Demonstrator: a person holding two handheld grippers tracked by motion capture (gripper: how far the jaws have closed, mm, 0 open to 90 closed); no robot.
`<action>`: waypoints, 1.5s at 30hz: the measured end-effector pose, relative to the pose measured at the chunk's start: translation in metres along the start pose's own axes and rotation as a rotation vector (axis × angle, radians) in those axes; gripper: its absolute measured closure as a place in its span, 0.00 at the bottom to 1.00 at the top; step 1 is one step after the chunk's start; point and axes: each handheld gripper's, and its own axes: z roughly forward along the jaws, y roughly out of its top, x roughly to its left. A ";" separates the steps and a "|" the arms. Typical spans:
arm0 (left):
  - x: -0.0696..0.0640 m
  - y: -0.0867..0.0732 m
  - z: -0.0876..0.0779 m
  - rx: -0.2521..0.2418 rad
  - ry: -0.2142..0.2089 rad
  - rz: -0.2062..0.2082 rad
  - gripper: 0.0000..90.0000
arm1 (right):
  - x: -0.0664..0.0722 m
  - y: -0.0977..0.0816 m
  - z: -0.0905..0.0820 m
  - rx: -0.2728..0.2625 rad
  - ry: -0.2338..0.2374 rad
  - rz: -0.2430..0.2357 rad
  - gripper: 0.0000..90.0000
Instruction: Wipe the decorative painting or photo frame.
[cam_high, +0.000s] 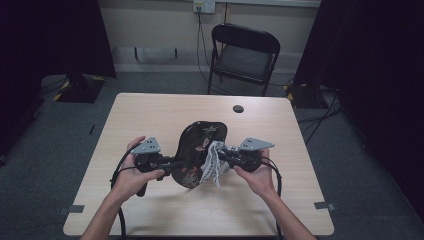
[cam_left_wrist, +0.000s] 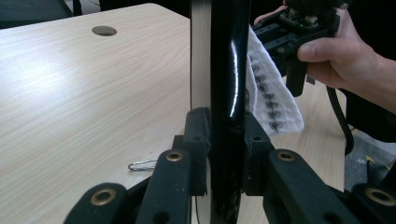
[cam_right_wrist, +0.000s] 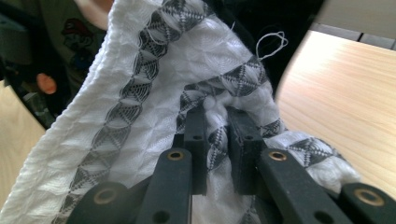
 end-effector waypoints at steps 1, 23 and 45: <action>0.000 0.000 0.000 0.000 0.002 0.002 0.85 | 0.002 0.000 0.001 0.005 0.008 -0.003 0.89; -0.002 0.003 -0.002 0.014 0.036 0.029 0.87 | -0.002 -0.002 0.001 0.018 0.001 -0.007 0.89; -0.001 0.003 -0.002 0.007 0.033 0.009 0.87 | -0.008 -0.014 0.008 0.059 -0.022 0.014 0.89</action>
